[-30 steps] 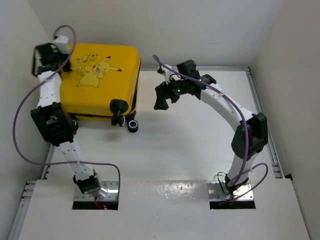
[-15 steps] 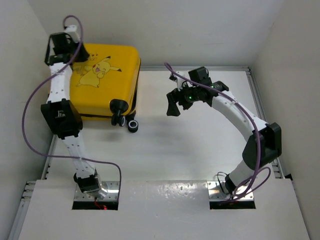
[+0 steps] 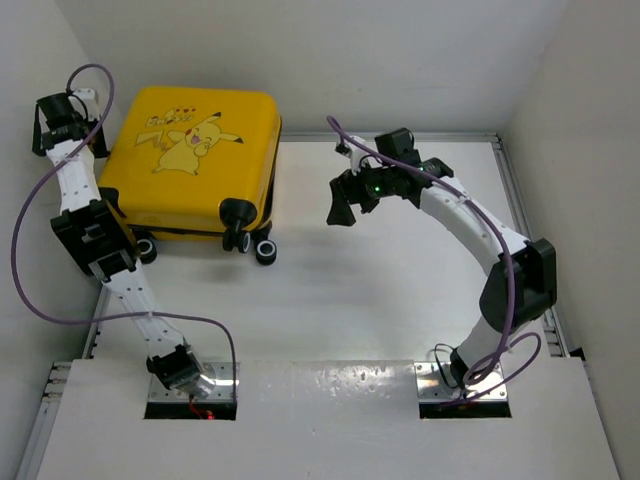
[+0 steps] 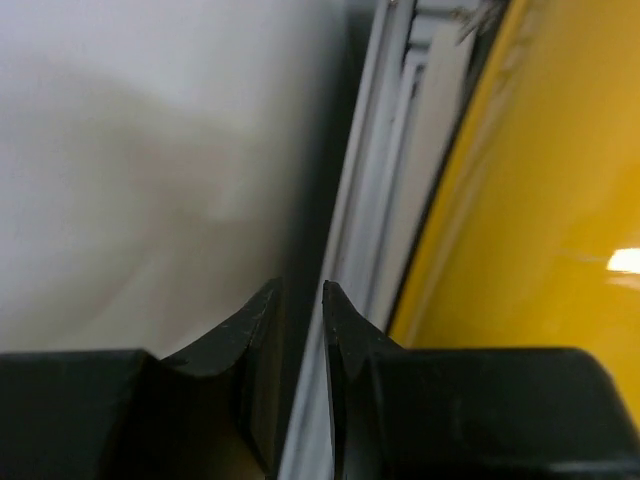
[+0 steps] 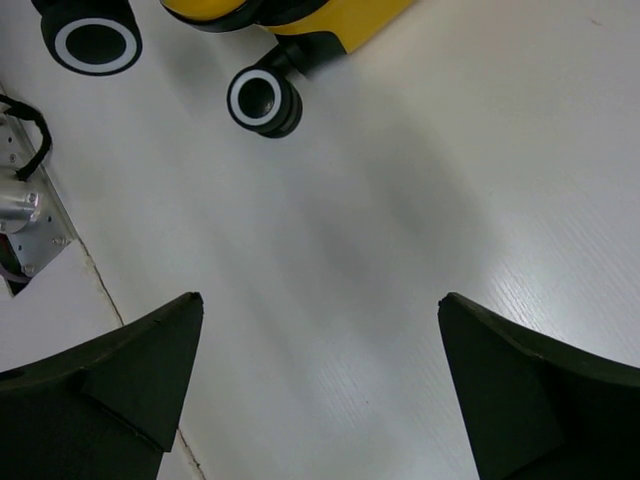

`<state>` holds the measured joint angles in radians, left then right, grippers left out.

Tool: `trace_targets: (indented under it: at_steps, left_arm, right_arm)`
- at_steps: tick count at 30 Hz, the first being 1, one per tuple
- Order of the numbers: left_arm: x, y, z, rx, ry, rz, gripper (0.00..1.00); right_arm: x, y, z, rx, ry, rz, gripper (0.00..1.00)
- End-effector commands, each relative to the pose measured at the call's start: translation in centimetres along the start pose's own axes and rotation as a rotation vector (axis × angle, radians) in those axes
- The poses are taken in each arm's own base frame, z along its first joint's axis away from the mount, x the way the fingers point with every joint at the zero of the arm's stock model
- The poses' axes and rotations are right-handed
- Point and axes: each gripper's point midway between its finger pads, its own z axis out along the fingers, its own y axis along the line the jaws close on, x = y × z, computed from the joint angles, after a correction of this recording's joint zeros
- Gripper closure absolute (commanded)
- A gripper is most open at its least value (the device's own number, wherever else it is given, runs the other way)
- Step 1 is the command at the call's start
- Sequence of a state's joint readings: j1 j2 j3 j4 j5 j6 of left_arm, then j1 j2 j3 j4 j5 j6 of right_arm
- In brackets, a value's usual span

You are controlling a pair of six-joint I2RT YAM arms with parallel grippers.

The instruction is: Pack the luggage

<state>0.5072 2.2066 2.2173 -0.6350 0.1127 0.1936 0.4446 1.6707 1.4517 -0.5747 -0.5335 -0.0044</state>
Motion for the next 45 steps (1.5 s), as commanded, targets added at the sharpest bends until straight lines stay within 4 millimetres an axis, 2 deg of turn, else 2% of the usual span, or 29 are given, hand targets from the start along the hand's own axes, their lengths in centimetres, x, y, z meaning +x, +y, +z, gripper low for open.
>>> trace_targets:
  at_steps: [1,6,9,10,12,13,15,16,18,19,22,23,25,27,28,29,30,32,35,36,38,39,42,44,45]
  left_arm:
    - [7.9,-2.4,2.1,0.141,0.232,0.039,0.74]
    - [13.8,-5.1,4.3,0.331,0.341,0.106,0.76]
    - [15.4,-7.2,4.3,0.419,0.377,0.148,0.78]
    - [15.7,-9.0,3.7,0.469,0.388,0.158,0.80]
    - [15.8,-11.1,2.8,0.523,0.390,0.165,0.80]
    - [16.4,-13.7,2.2,0.578,0.405,0.181,0.80]
    - [15.1,-16.3,0.7,0.625,0.372,0.213,0.81]
    - [15.2,-19.1,-0.2,0.675,0.373,0.218,0.81]
    - [13.2,-21.4,-1.6,0.706,0.327,0.209,0.81]
    - [13.0,-23.7,-2.6,0.755,0.323,0.221,0.81]
    - [11.6,-27.3,-4.6,0.820,0.289,0.243,0.81]
    - [11.3,-27.9,-4.6,0.823,0.282,0.241,0.81]
    - [10.0,-29.5,-5.9,0.862,0.244,0.222,0.79]
    - [9.1,-30.4,-6.2,0.865,0.216,0.219,0.67]
    - [8.6,-31.3,-7.0,0.876,0.206,0.225,0.61]
    - [7.8,-31.7,-7.5,0.879,0.182,0.230,0.46]
    - [7.5,-32.2,-7.7,0.881,0.165,0.227,0.40]
    - [6.6,-32.9,-8.6,0.875,0.148,0.205,0.32]
    - [6.1,-32.9,-8.5,0.825,0.125,0.169,0.28]
    - [5.2,-33.1,-8.9,0.815,0.087,0.173,0.27]
    - [5.1,-32.6,-8.6,0.773,0.075,0.166,0.27]
    - [4.2,-32.5,-8.7,0.761,0.047,0.156,0.27]
    - [3.8,-32.1,-8.5,0.725,0.036,0.138,0.26]
    - [3.7,-31.9,-8.6,0.713,0.031,0.130,0.26]
    - [3.8,-32.0,-8.4,0.713,0.034,0.122,0.26]
  right_arm:
    - [-2.7,0.4,-0.3,-0.025,-0.067,-0.046,0.00]
    - [-2.3,1.5,-0.4,-0.090,-0.074,-0.076,0.00]
    - [-2.8,1.7,-0.6,-0.097,-0.088,-0.082,0.00]
    - [-2.9,1.6,-0.5,-0.097,-0.090,-0.080,0.00]
    - [-3.1,1.6,-0.5,-0.093,-0.088,-0.070,0.00]
    - [-3.2,1.6,-0.5,-0.094,-0.091,-0.061,0.00]
    - [-3.1,1.1,-0.5,-0.062,-0.083,-0.024,0.00]
    - [-3.1,1.1,-0.4,-0.058,-0.081,-0.002,0.00]
    - [-3.0,0.7,-0.5,-0.022,-0.078,0.032,0.00]
    - [-2.6,0.4,-0.4,-0.010,-0.070,0.047,0.00]
    - [-2.0,0.2,-0.5,0.023,-0.074,0.051,0.00]
    - [-2.2,0.1,-1.0,0.045,-0.088,0.043,0.00]
    - [-1.9,-0.6,-1.1,0.087,-0.092,0.039,0.00]
    - [-2.1,-1.2,-1.6,0.145,-0.104,0.035,0.00]
    - [-2.1,-1.5,-1.7,0.160,-0.100,0.038,0.00]
    - [-1.8,-1.5,-1.7,0.171,-0.087,0.047,0.00]
    - [-1.6,-2.6,-1.7,0.237,-0.071,0.058,0.00]
    - [-1.1,-3.2,-2.2,0.290,-0.050,0.102,0.00]
    - [0.5,-4.3,-2.6,0.402,0.003,0.144,0.00]
    - [1.5,-4.5,-2.8,0.452,0.027,0.142,0.00]
    - [3.2,-5.7,-3.2,0.539,0.062,0.148,0.00]
    - [4.3,-6.5,-3.7,0.598,0.077,0.158,0.00]
    - [6.9,-7.0,-3.5,0.627,0.139,0.177,0.02]
    - [8.4,-7.2,-3.1,0.628,0.175,0.187,0.15]
    - [8.5,-7.1,-2.7,0.593,0.176,0.194,0.24]
